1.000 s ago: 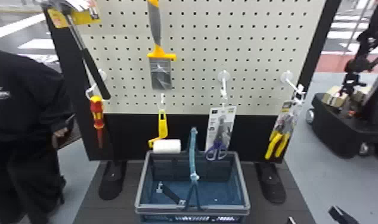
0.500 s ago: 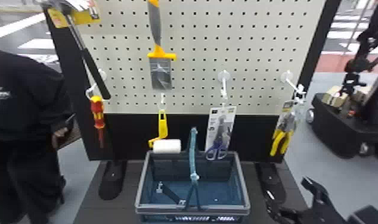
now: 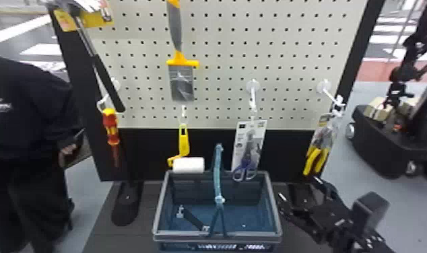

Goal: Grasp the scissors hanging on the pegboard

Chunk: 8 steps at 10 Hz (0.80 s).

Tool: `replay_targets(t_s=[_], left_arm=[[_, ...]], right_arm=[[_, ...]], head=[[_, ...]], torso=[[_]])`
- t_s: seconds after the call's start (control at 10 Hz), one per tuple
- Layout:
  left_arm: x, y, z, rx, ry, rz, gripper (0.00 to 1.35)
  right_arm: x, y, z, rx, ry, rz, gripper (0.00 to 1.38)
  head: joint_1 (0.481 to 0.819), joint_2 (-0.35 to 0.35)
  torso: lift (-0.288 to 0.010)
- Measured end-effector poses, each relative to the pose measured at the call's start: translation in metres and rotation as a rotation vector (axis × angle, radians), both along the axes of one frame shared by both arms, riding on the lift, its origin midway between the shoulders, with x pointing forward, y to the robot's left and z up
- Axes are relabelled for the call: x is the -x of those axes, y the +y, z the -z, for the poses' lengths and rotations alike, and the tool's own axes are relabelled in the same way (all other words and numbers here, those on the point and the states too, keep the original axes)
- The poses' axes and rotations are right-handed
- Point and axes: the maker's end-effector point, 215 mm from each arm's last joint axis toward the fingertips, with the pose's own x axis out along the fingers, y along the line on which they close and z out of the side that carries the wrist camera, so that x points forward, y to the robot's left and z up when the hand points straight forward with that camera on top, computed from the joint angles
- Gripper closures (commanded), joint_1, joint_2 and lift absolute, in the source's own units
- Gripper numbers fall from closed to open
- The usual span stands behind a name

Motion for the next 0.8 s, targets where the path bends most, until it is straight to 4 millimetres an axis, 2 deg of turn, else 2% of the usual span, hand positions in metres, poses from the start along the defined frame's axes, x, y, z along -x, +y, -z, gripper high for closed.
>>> replay_targets(t_s=[0.3, 0.5, 0.8], left_arm=[[-0.003, -0.004, 0.000, 0.004, -0.005, 0.010, 0.16], [-0.005, -0.005, 0.000, 0.007, -0.008, 0.012, 0.16], [-0.009, -0.009, 0.002, 0.014, -0.010, 0.020, 0.16]], right_arm=[[-0.031, 0.032, 0.007, -0.010, 0.021, -0.077, 0.18], [-0.045, 0.038, 0.012, -0.014, 0.035, -0.094, 0.18], [-0.070, 0.053, 0.009, -0.029, 0.048, -0.137, 0.17]], head=[[0.549, 0.000], [0.549, 0.000], [0.549, 0.000]], torso=[[-0.100], [-0.100], [-0.100]])
